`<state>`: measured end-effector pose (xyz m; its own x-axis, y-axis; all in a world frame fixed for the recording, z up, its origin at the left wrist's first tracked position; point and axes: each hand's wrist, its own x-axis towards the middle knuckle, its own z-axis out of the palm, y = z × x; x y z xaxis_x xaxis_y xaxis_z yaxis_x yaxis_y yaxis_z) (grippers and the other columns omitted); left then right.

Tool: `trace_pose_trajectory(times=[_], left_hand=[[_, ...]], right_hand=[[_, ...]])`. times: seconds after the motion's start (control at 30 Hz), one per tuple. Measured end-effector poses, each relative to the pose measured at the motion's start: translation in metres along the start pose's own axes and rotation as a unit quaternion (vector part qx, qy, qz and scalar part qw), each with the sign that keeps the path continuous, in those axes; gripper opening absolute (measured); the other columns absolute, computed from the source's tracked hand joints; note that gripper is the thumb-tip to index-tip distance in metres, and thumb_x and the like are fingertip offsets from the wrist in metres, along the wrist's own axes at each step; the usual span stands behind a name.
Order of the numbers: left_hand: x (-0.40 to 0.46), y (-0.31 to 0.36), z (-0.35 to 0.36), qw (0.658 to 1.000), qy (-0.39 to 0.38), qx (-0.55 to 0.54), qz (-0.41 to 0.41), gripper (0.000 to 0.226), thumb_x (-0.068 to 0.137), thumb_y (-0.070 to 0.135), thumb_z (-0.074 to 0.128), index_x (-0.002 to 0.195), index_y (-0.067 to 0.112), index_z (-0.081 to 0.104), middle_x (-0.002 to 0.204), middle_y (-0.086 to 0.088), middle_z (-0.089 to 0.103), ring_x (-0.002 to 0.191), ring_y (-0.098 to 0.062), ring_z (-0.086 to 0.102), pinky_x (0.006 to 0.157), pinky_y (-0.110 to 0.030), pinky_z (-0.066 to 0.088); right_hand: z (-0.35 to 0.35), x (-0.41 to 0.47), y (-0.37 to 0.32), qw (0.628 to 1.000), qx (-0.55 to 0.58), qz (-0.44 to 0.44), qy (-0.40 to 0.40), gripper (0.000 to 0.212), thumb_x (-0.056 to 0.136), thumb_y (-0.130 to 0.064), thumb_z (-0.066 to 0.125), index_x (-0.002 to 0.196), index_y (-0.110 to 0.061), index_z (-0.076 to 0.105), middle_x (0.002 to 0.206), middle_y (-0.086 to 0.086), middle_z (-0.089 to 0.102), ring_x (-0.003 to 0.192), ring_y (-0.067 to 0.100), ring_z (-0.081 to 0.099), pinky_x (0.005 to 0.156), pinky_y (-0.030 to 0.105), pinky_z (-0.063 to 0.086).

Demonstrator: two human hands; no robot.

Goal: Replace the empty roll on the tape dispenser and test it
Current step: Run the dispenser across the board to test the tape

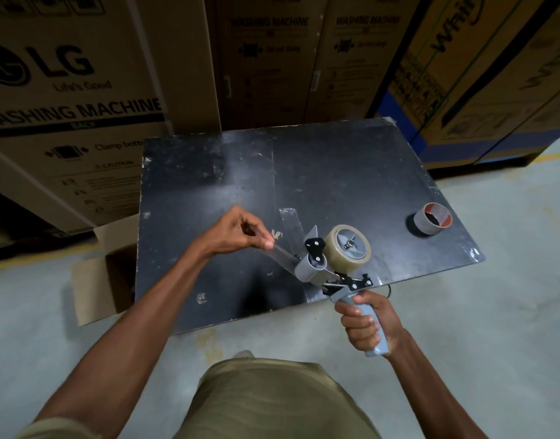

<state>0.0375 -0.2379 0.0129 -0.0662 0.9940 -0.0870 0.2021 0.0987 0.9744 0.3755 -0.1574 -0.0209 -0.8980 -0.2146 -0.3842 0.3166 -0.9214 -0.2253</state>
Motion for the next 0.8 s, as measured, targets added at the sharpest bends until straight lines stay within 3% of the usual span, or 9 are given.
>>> trace_pose_trajectory(times=[0.13, 0.27, 0.33, 0.43, 0.53, 0.67, 0.8], left_hand=[[0.012, 0.012, -0.015, 0.998, -0.055, 0.017, -0.007, 0.013, 0.075, 0.006, 0.085, 0.087, 0.009, 0.080, 0.081, 0.001, 0.079, 0.078, -0.009, 0.072, 0.075, -0.023, 0.057], [0.030, 0.013, -0.027, 0.991, -0.122, -0.002, -0.058, 0.017, 0.075, 0.007, 0.086, 0.090, 0.013, 0.081, 0.089, -0.014, 0.078, 0.083, -0.016, 0.071, 0.079, -0.025, 0.055], [0.037, 0.015, -0.031, 0.983, -0.167, -0.008, -0.080, 0.025, 0.070, 0.008, 0.088, 0.093, 0.017, 0.081, 0.097, -0.016, 0.077, 0.089, -0.018, 0.072, 0.083, -0.028, 0.056], [0.050, 0.027, -0.030, 0.968, -0.224, -0.001, -0.112, 0.044, 0.058, 0.008, 0.092, 0.099, 0.015, 0.079, 0.101, -0.007, 0.078, 0.096, -0.017, 0.072, 0.085, -0.027, 0.057], [0.061, 0.032, -0.022, 0.944, -0.298, 0.006, -0.142, 0.044, 0.046, 0.019, 0.100, 0.086, 0.017, 0.081, 0.090, -0.010, 0.078, 0.084, -0.017, 0.073, 0.078, -0.026, 0.057], [0.066, 0.023, -0.019, 0.906, -0.376, -0.080, -0.178, 0.043, 0.039, 0.027, 0.103, 0.071, 0.014, 0.078, 0.069, -0.005, 0.074, 0.063, -0.010, 0.071, 0.059, -0.018, 0.056], [0.065, 0.015, -0.031, 0.897, -0.359, -0.153, -0.207, 0.032, 0.050, 0.017, 0.098, 0.076, 0.010, 0.081, 0.075, -0.007, 0.077, 0.067, -0.013, 0.074, 0.061, -0.021, 0.059]], right_hand=[[0.004, -0.001, 0.000, 1.000, 0.003, 0.022, -0.010, 0.021, 0.095, -0.026, 0.048, 0.077, -0.014, 0.048, 0.057, -0.005, 0.039, 0.042, 0.005, 0.033, 0.042, 0.017, 0.033], [0.012, 0.006, 0.001, 0.999, -0.016, 0.030, -0.020, 0.021, 0.093, -0.026, 0.049, 0.077, -0.014, 0.049, 0.056, -0.005, 0.039, 0.042, 0.006, 0.035, 0.042, 0.018, 0.034], [0.016, 0.011, 0.006, 0.998, -0.020, 0.048, -0.037, 0.023, 0.093, -0.027, 0.050, 0.074, -0.015, 0.043, 0.054, -0.005, 0.039, 0.040, 0.006, 0.034, 0.041, 0.017, 0.034], [0.025, 0.022, 0.015, 0.995, -0.022, 0.071, -0.062, 0.025, 0.092, -0.028, 0.051, 0.073, -0.015, 0.041, 0.053, -0.006, 0.039, 0.039, 0.007, 0.034, 0.040, 0.016, 0.032], [0.036, 0.031, 0.021, 0.992, -0.010, 0.090, -0.085, 0.027, 0.091, -0.027, 0.053, 0.071, -0.014, 0.041, 0.053, -0.004, 0.038, 0.037, 0.006, 0.030, 0.040, 0.015, 0.032], [0.045, 0.038, 0.024, 0.991, 0.002, 0.095, -0.092, 0.027, 0.089, -0.026, 0.054, 0.070, -0.012, 0.042, 0.051, -0.003, 0.037, 0.035, 0.007, 0.028, 0.040, 0.015, 0.031], [0.046, 0.039, 0.024, 0.991, -0.017, 0.090, -0.093, 0.027, 0.090, -0.029, 0.054, 0.071, -0.013, 0.043, 0.052, -0.004, 0.040, 0.038, 0.008, 0.035, 0.041, 0.015, 0.033]])
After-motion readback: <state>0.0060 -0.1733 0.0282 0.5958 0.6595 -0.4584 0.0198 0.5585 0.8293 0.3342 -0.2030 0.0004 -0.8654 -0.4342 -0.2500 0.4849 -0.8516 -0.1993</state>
